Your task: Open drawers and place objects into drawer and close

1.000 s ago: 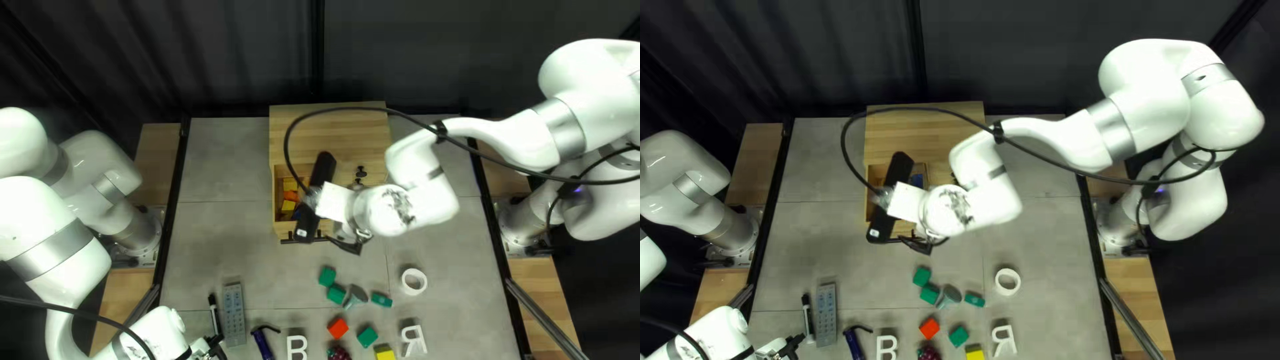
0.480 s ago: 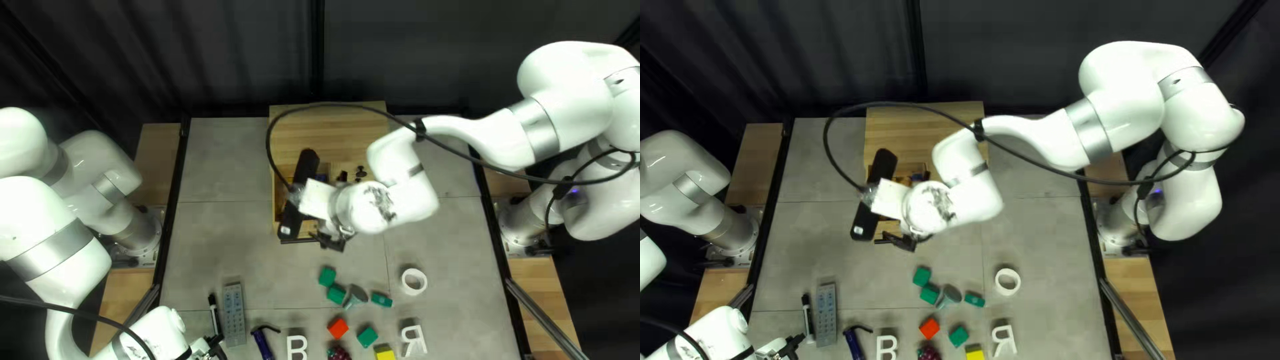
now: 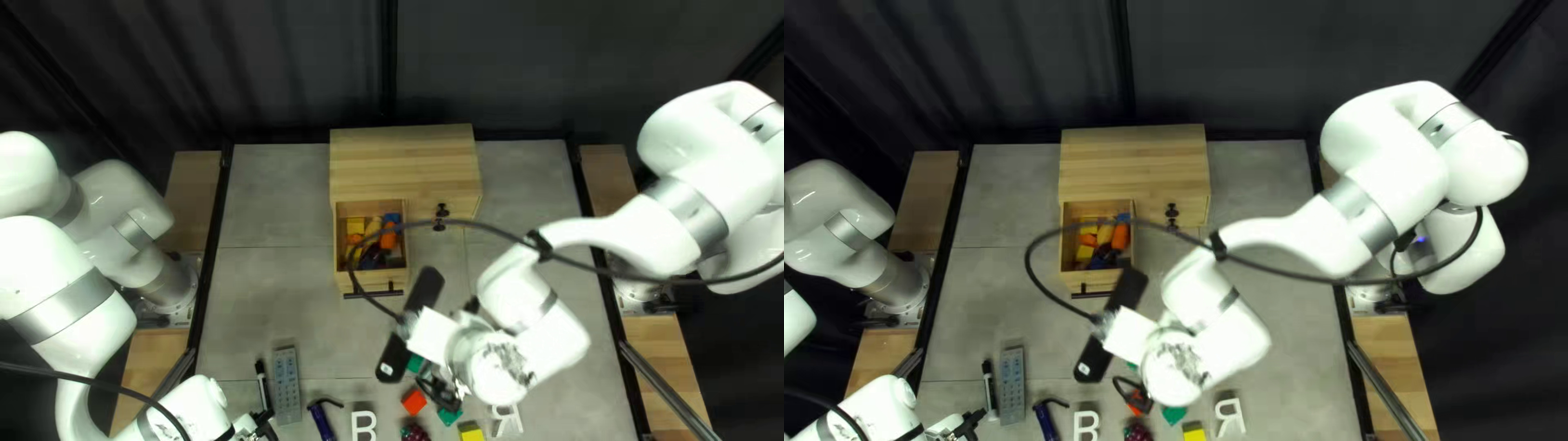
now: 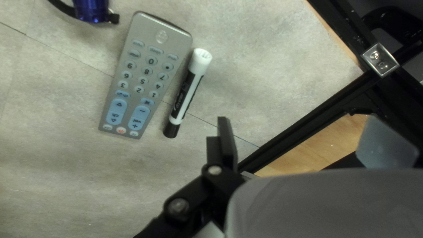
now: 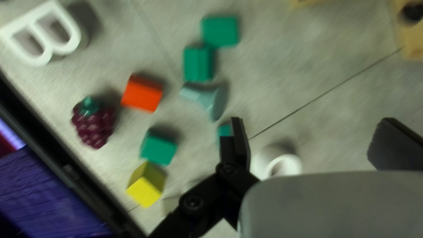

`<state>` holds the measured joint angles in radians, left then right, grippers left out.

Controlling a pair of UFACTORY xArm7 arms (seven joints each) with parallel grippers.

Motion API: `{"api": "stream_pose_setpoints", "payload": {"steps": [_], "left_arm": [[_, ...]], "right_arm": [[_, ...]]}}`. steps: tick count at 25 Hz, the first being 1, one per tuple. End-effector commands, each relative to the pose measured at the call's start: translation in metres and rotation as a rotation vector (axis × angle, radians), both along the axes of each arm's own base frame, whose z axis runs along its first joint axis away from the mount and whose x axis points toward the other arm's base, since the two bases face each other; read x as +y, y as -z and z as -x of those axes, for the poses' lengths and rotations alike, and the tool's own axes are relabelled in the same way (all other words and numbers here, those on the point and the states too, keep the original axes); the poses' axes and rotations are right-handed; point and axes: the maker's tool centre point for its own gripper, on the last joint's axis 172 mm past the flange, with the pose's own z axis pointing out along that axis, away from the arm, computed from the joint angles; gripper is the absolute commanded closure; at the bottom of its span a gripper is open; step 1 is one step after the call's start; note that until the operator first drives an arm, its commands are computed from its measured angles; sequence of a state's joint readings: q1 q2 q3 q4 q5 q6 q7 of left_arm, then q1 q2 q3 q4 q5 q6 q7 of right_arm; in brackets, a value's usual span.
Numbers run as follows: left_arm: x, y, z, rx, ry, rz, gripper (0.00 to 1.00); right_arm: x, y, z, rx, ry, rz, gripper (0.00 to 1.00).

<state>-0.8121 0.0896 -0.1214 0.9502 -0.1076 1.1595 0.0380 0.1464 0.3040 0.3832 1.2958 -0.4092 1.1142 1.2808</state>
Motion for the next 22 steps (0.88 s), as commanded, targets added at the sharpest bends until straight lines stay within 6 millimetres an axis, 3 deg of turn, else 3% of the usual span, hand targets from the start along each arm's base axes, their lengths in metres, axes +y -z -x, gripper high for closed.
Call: {"api": "stream_pose_setpoints", "payload": {"steps": [1,22], "left_arm": [[0.0,0.0,0.0,0.0,0.0,0.0,0.0],[0.0,0.0,0.0,0.0,0.0,0.0,0.0]], "right_arm": [[0.002,0.035,-0.013,-0.017,0.025,-0.022,0.0],[-0.002,0.068,-0.05,-0.009,-0.052,-0.066,0.0]]}}
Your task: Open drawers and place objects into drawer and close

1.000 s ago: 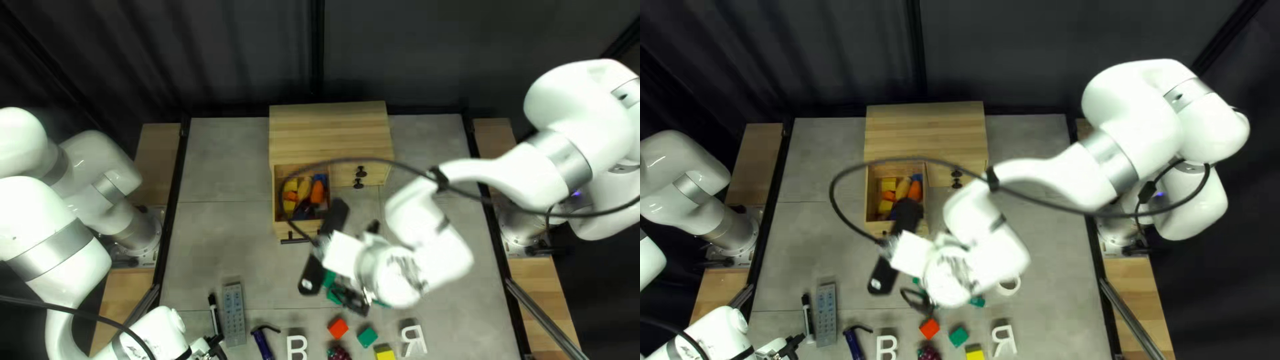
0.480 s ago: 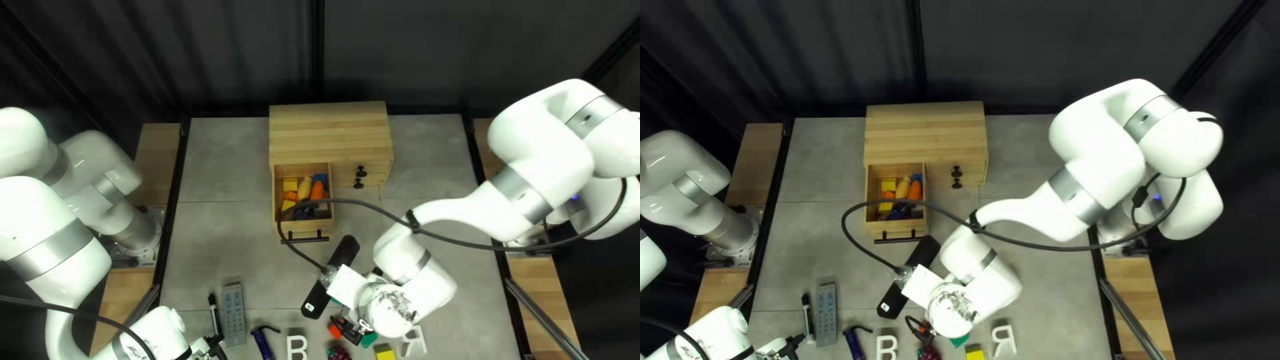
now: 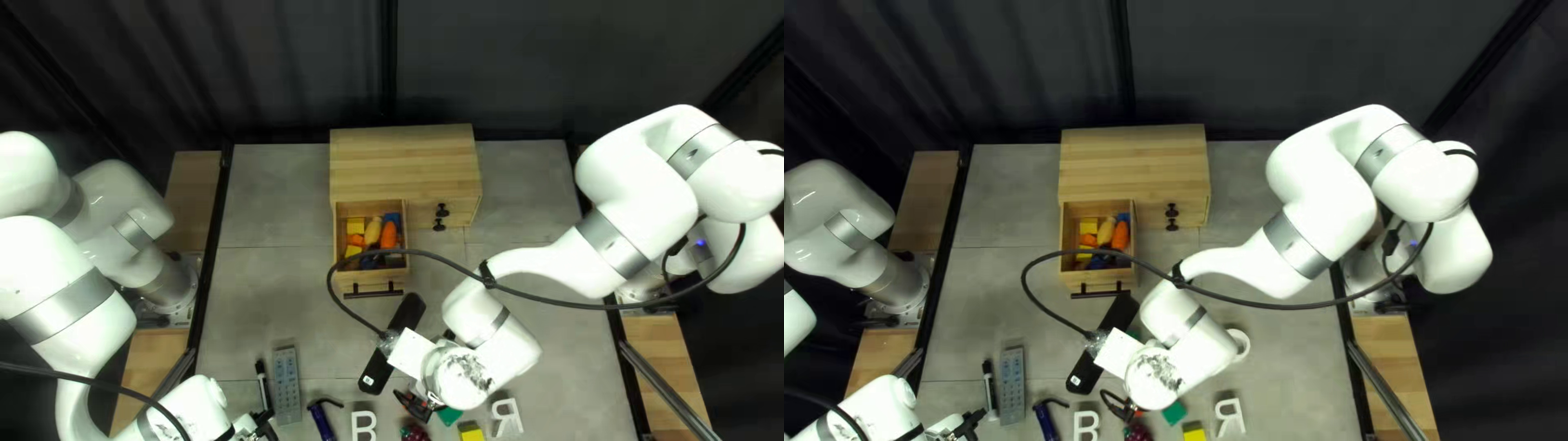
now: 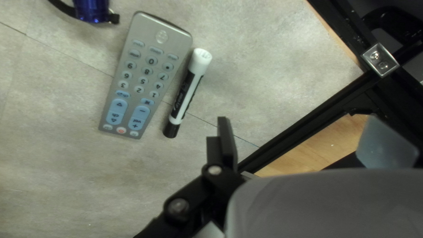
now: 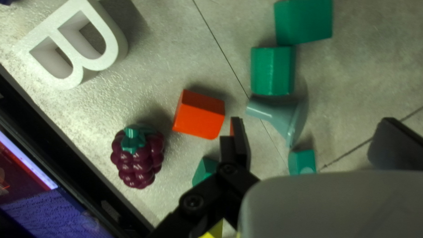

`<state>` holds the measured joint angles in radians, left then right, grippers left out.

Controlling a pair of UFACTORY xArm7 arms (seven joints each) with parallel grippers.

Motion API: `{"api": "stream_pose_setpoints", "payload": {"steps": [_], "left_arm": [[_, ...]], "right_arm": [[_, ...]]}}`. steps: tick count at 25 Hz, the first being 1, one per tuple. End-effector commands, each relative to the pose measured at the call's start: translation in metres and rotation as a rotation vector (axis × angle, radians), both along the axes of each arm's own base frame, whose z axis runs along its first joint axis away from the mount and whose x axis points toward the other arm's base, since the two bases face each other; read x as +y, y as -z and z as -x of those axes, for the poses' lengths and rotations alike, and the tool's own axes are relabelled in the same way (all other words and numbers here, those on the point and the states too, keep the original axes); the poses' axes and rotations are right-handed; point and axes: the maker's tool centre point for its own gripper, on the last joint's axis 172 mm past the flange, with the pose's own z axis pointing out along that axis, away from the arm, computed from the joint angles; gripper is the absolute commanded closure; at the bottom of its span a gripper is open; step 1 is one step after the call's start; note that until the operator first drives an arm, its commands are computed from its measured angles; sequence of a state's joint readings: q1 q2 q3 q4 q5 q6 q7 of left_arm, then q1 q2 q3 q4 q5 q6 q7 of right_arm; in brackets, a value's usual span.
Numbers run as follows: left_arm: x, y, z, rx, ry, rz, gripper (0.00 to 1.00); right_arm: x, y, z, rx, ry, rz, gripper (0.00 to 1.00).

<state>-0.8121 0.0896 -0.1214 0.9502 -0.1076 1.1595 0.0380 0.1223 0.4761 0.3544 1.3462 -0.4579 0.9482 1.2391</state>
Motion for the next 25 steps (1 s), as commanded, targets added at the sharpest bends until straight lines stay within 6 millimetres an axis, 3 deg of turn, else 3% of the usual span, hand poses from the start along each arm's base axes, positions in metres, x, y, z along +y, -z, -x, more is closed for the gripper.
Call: {"api": "stream_pose_setpoints", "payload": {"steps": [1,14,25], "left_arm": [[0.0,0.0,0.0,0.0,0.0,0.0,0.0],[0.0,0.0,0.0,0.0,0.0,0.0,0.0],[0.0,0.0,0.0,0.0,0.0,0.0,0.0]], "right_arm": [[-0.004,0.008,-0.01,0.0,-0.007,-0.008,0.0],[-0.011,0.042,-0.014,-0.006,-0.002,-0.033,0.0],[-0.014,0.055,-0.016,-0.011,-0.005,-0.046,0.0]]}}
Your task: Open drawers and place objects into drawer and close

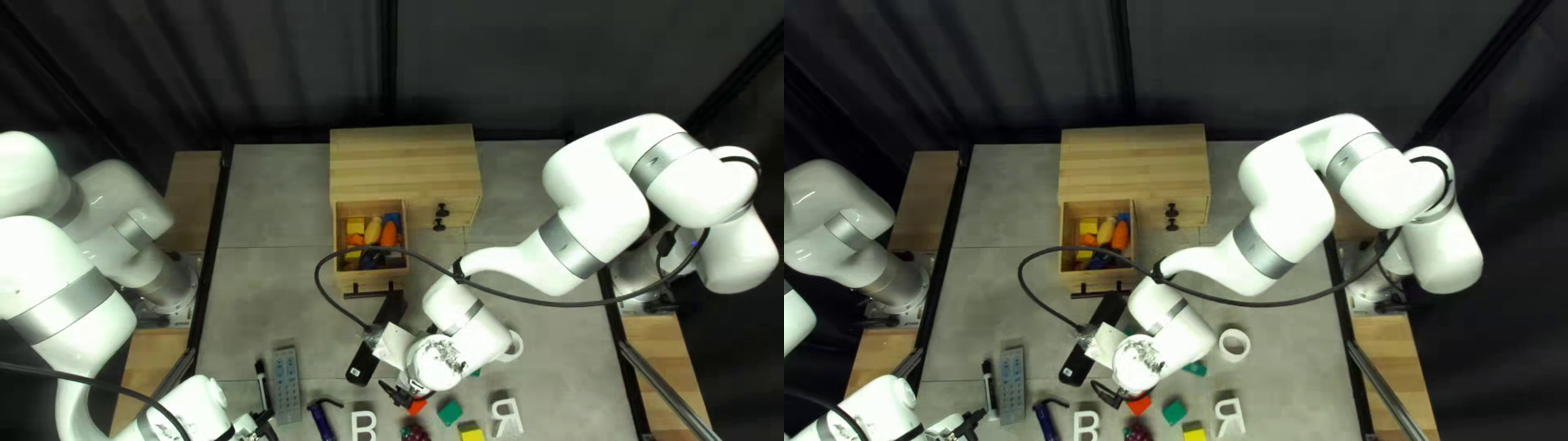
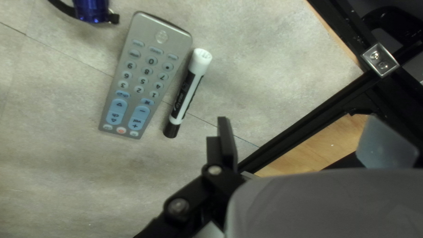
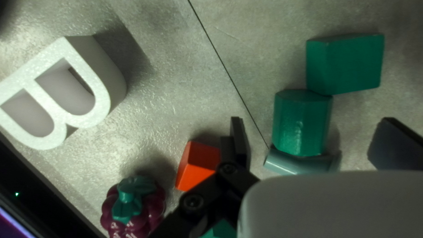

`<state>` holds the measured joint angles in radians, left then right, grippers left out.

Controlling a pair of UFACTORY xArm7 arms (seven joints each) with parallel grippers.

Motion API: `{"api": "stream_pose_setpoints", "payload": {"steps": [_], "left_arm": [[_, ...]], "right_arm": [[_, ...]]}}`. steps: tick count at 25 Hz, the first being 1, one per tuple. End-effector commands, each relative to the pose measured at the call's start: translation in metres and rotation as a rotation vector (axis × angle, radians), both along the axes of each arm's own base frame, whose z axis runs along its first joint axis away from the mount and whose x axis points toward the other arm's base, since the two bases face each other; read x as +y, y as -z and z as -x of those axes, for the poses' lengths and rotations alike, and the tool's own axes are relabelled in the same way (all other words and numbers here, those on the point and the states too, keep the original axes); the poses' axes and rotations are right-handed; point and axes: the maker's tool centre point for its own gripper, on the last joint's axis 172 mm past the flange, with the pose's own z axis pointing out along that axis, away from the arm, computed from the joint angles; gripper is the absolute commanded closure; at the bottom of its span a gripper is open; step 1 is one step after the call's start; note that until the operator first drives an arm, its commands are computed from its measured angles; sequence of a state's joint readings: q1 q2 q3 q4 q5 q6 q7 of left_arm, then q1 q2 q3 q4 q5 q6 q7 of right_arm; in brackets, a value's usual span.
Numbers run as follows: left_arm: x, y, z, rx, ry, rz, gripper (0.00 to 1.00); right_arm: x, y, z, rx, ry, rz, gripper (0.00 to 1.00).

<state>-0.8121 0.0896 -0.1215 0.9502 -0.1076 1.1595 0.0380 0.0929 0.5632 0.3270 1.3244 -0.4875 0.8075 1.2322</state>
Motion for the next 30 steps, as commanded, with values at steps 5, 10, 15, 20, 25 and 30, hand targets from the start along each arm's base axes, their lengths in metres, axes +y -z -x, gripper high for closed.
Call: {"api": "stream_pose_setpoints", "payload": {"steps": [5,10,15,20,25,30], "left_arm": [[0.0,0.0,0.0,0.0,0.0,0.0,0.0],[0.0,0.0,0.0,0.0,0.0,0.0,0.0],[0.0,0.0,0.0,0.0,0.0,0.0,0.0],[0.0,0.0,0.0,0.0,0.0,0.0,0.0],[0.0,0.0,0.0,0.0,0.0,0.0,0.0],[0.0,0.0,0.0,0.0,0.0,0.0,0.0]], "right_arm": [[-0.005,0.009,-0.003,0.001,-0.003,-0.008,0.04],[-0.008,0.014,-0.004,0.003,-0.001,-0.009,0.41],[-0.007,0.013,-0.003,0.005,-0.003,-0.008,0.94],[-0.001,-0.013,-0.001,0.012,-0.014,0.01,0.94],[-0.004,-0.07,-0.003,0.004,-0.038,0.047,0.94],[-0.019,-0.157,-0.009,0.013,-0.078,0.124,0.94]]}}
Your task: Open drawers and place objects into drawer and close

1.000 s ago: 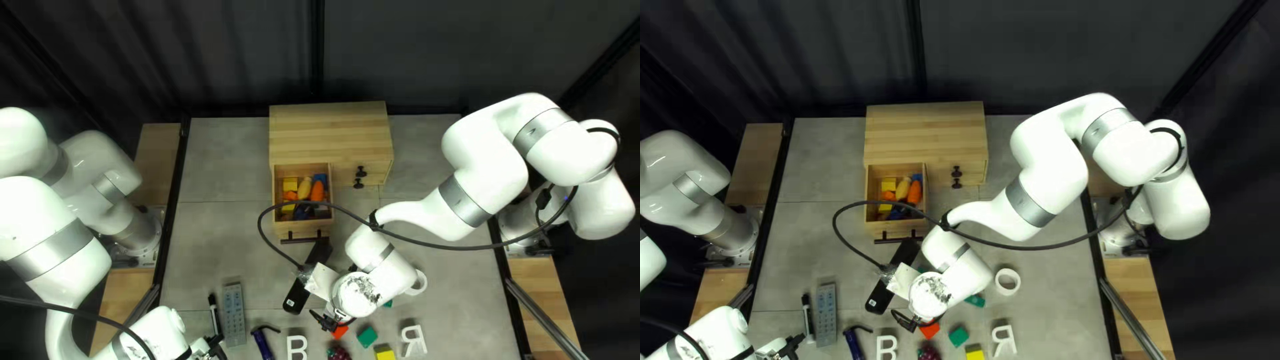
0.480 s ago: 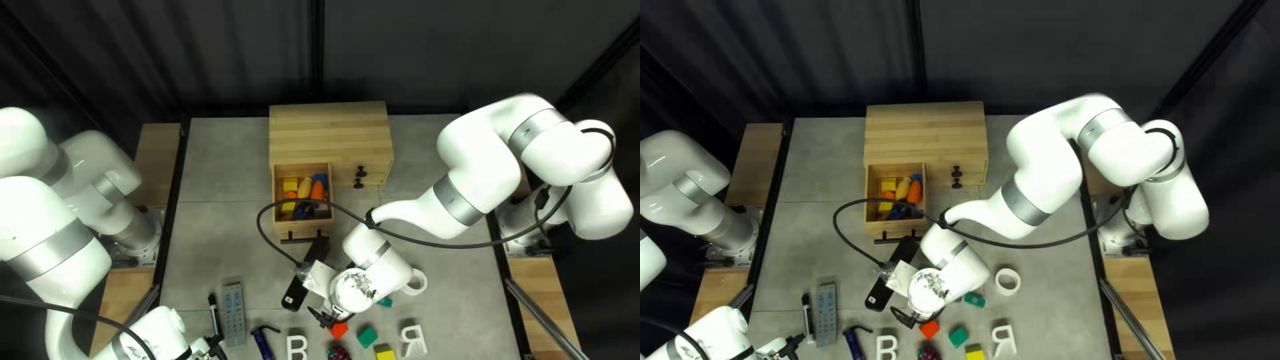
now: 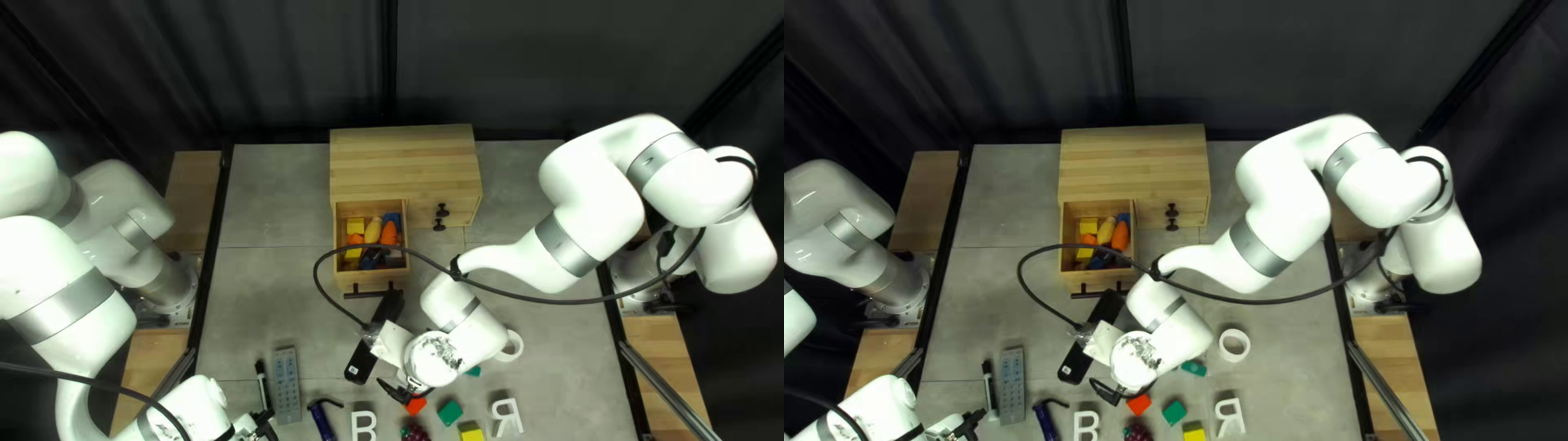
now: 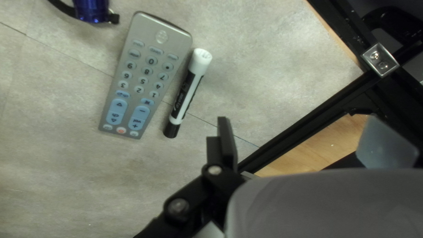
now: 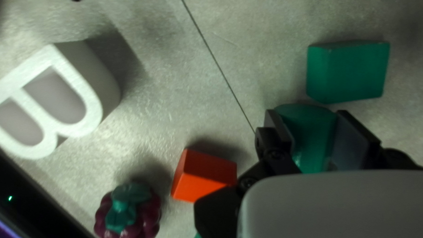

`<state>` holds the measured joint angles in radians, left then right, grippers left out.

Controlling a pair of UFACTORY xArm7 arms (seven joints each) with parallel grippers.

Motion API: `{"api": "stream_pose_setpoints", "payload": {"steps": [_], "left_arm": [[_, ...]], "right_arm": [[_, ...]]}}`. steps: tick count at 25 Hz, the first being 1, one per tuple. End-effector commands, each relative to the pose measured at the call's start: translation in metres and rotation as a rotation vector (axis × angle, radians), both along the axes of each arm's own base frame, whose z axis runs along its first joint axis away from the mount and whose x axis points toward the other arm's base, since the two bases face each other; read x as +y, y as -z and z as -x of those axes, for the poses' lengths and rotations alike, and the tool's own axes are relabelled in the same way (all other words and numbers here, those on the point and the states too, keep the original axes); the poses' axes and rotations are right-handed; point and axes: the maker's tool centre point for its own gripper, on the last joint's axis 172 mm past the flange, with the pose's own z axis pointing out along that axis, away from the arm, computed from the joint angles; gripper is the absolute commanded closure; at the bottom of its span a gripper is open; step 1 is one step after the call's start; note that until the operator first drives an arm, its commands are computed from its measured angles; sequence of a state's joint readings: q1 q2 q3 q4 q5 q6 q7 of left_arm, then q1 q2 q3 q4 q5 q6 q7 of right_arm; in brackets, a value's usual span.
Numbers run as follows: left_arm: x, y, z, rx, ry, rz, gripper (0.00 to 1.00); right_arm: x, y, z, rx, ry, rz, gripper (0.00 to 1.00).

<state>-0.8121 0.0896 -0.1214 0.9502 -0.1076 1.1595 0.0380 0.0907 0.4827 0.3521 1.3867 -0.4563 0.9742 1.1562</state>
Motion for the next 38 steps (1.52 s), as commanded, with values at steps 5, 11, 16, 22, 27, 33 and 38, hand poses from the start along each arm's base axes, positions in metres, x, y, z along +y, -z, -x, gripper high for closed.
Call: {"api": "stream_pose_setpoints", "payload": {"steps": [5,11,16,22,27,33,38], "left_arm": [[0.0,0.0,0.0,0.0,0.0,0.0,0.0],[0.0,0.0,0.0,0.0,0.0,0.0,0.0],[0.0,0.0,0.0,0.0,0.0,0.0,0.0],[0.0,0.0,0.0,0.0,0.0,0.0,0.0],[0.0,0.0,0.0,0.0,0.0,0.0,0.0],[0.0,0.0,0.0,0.0,0.0,0.0,0.0],[0.0,0.0,0.0,0.0,0.0,0.0,0.0]], "right_arm": [[-0.065,-0.176,-0.012,0.031,-0.075,0.179,0.94],[-0.136,-0.191,-0.028,0.053,-0.078,0.261,0.94],[-0.183,-0.169,-0.042,0.039,-0.077,0.283,0.94],[-0.211,-0.139,-0.062,-0.004,-0.109,0.286,0.61],[-0.214,-0.129,-0.076,-0.038,-0.146,0.281,0.0],[-0.182,-0.136,-0.067,-0.041,-0.173,0.264,0.0],[-0.113,-0.128,-0.042,-0.006,-0.125,0.207,0.0]]}}
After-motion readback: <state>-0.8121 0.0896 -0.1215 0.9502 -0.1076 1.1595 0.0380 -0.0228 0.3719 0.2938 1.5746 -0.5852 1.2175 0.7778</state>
